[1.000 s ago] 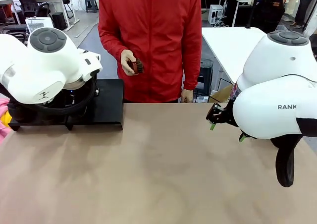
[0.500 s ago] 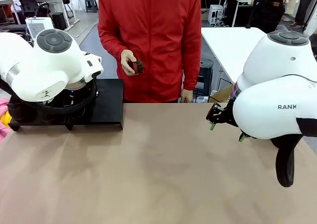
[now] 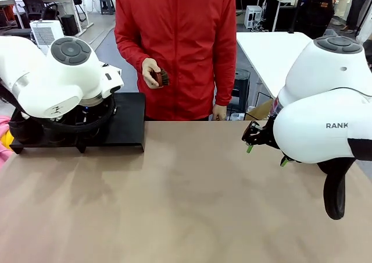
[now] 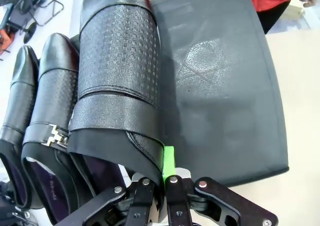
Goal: Organize the shoes by placing them on the stand.
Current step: Place the Shoe from the middle of the table onto the Shoes Stand.
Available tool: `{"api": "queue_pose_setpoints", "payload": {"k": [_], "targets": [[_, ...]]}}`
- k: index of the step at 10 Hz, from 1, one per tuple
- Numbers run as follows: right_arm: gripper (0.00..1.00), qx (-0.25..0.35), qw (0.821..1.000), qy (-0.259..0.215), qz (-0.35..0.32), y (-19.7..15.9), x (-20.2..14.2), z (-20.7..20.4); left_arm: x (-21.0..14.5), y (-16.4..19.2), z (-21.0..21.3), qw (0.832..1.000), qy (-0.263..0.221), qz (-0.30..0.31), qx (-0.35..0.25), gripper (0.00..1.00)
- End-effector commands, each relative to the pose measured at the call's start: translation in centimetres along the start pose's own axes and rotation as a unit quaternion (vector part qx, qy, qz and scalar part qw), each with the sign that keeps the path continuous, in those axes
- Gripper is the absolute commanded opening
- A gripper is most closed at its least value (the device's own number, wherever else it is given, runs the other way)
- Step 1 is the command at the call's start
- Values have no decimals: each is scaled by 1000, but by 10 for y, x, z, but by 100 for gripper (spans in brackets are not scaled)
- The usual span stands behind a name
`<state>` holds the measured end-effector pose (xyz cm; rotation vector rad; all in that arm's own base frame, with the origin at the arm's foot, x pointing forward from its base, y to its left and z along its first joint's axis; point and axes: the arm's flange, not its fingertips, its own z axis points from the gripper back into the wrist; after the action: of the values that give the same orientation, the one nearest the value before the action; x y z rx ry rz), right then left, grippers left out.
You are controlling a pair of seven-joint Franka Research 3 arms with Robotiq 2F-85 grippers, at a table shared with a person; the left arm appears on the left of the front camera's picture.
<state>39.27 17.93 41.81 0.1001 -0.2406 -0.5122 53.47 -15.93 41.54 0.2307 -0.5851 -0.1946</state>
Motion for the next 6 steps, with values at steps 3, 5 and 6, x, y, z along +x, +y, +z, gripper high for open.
{"api": "queue_pose_setpoints", "payload": {"k": [3,5,6], "targets": [[100,10,1000,4,7,0,3,2,5,-4,-4,999,-9,31,24,0],[100,10,1000,4,7,0,3,2,4,-5,-5,999,-5,41,23,25],[100,10,1000,4,7,0,3,2,4,-5,-6,998,-3,50,23,44]]}}
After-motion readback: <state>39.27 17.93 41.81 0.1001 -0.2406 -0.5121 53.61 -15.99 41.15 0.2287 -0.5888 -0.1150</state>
